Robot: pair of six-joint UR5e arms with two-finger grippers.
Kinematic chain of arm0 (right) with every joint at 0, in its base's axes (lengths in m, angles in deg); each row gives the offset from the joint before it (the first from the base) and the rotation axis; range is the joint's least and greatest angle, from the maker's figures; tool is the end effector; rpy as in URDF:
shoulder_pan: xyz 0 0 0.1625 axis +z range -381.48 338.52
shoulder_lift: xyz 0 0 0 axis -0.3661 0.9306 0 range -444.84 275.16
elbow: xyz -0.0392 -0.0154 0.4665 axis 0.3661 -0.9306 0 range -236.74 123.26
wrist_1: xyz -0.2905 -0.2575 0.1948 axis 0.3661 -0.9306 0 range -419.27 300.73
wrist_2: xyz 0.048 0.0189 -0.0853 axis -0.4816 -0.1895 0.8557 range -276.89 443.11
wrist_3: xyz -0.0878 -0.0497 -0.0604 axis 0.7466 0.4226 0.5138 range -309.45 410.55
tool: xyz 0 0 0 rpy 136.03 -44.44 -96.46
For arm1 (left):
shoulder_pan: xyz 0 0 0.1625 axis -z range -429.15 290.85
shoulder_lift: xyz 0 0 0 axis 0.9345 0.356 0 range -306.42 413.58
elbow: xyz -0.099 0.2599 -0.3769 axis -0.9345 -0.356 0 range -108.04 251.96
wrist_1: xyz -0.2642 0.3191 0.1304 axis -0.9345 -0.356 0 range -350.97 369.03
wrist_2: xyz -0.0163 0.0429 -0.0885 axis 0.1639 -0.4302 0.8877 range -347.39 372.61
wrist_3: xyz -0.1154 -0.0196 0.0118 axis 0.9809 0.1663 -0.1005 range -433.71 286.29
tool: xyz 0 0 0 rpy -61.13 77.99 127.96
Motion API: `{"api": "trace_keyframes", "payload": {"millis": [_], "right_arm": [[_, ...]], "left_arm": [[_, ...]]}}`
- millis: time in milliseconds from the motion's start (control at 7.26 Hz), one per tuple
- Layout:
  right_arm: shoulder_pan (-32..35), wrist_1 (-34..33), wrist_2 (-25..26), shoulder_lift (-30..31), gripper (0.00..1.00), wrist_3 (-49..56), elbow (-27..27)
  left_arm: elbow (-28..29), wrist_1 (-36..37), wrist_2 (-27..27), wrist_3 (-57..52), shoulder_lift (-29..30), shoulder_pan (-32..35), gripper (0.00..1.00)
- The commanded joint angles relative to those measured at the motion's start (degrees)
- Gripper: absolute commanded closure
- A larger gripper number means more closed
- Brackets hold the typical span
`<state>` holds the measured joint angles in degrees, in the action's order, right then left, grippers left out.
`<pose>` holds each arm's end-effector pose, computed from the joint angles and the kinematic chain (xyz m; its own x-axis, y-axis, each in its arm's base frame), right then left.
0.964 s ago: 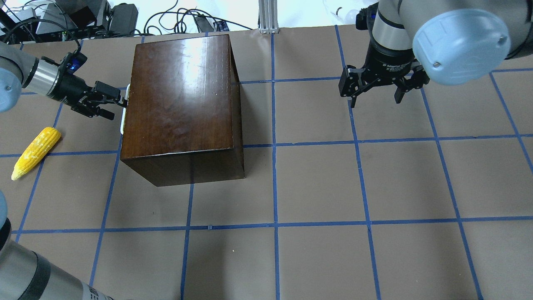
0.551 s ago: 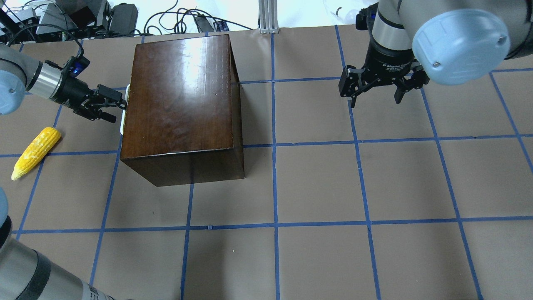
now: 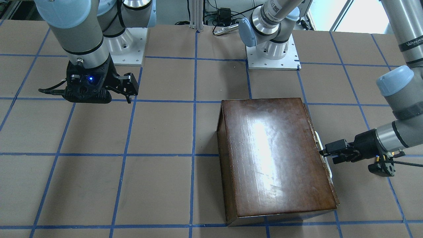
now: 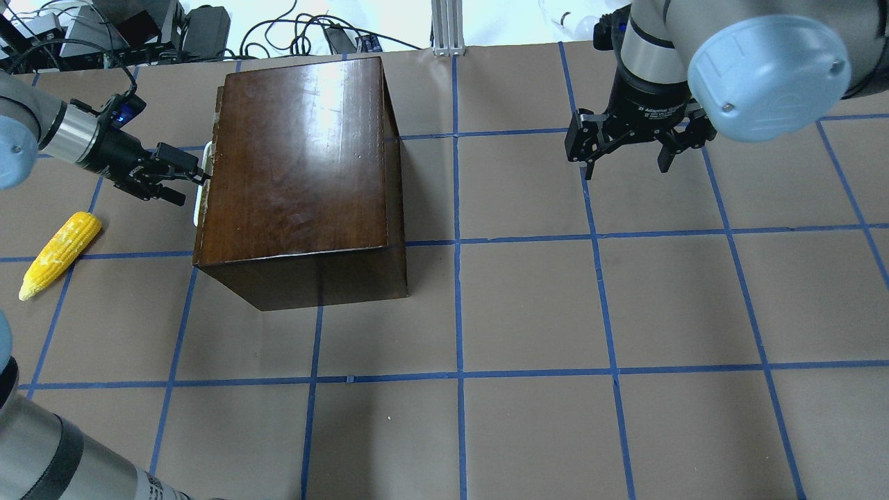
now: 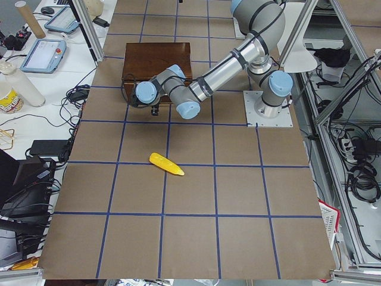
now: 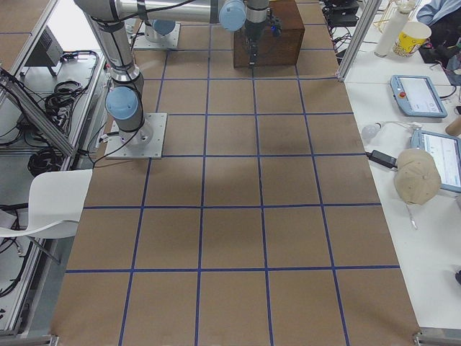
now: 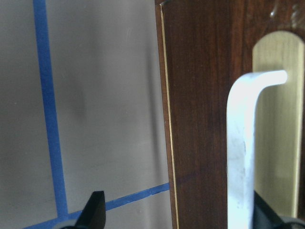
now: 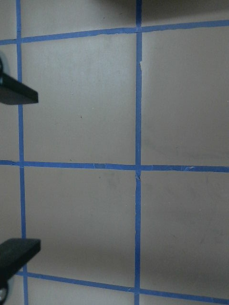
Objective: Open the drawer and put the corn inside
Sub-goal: 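Pull the drawer handle away from the cabinet with the left gripper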
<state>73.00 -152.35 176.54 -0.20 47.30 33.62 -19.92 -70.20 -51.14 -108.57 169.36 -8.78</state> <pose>0.1687 -0.5377 0.4659 -0.9978 -0.0239 0.0622 -0.0213 0.9989 0.0425 0.1527 -0.6432 0.2624 -0.8579 0.0198 0.5134 0.0210 0.9998 -0.0035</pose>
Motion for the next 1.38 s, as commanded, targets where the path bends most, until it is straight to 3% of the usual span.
{"api": "trace_keyframes", "payload": {"millis": [0,1239], "right_arm": [[0.0,-0.09,0.0,0.0,0.0,0.0,0.0],[0.0,-0.09,0.0,0.0,0.0,0.0,0.0]], "left_arm": [[1.08,-0.4,-0.33,-1.35,0.06,-0.42,0.0],[3.46,-0.93,-3.93,-2.14,0.32,-1.83,0.0]]}}
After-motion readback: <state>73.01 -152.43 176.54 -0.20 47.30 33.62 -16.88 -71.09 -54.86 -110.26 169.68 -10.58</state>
